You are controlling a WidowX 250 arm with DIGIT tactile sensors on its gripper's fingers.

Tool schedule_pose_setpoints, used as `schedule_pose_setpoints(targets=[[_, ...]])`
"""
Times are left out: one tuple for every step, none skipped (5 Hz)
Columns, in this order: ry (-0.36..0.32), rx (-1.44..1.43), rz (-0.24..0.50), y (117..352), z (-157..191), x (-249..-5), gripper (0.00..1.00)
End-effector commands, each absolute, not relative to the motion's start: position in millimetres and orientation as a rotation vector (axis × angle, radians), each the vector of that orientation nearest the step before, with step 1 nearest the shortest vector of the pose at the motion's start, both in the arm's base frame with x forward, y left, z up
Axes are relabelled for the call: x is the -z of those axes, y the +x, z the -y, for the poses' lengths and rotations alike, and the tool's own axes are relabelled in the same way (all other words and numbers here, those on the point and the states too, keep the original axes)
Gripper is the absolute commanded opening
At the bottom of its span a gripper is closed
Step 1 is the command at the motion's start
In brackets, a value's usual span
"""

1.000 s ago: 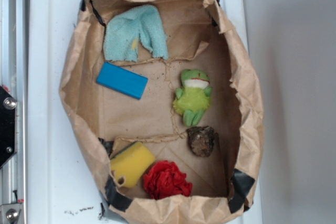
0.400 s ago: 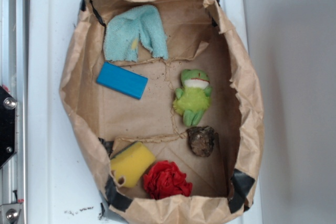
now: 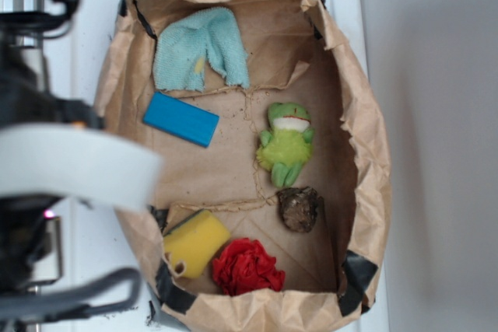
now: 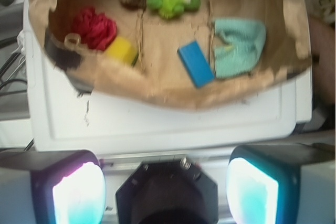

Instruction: Grab the red paper.

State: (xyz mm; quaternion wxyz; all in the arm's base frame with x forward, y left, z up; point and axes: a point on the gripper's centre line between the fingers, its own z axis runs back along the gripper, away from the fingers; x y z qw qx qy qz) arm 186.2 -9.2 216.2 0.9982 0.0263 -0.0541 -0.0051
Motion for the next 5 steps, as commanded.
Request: schedule_pose_setpoints(targets=[[0.101, 0.379, 0.202, 226, 18, -217, 1.00], [0.109, 0.537, 0.191, 236, 18, -210, 1.00], [0.103, 0.682, 0.172, 246, 15, -202, 1.00], [0.107, 0.697, 0.147, 262, 5, -195, 1.00], [0.098, 0.667, 0.129, 276, -7, -188, 1.00]])
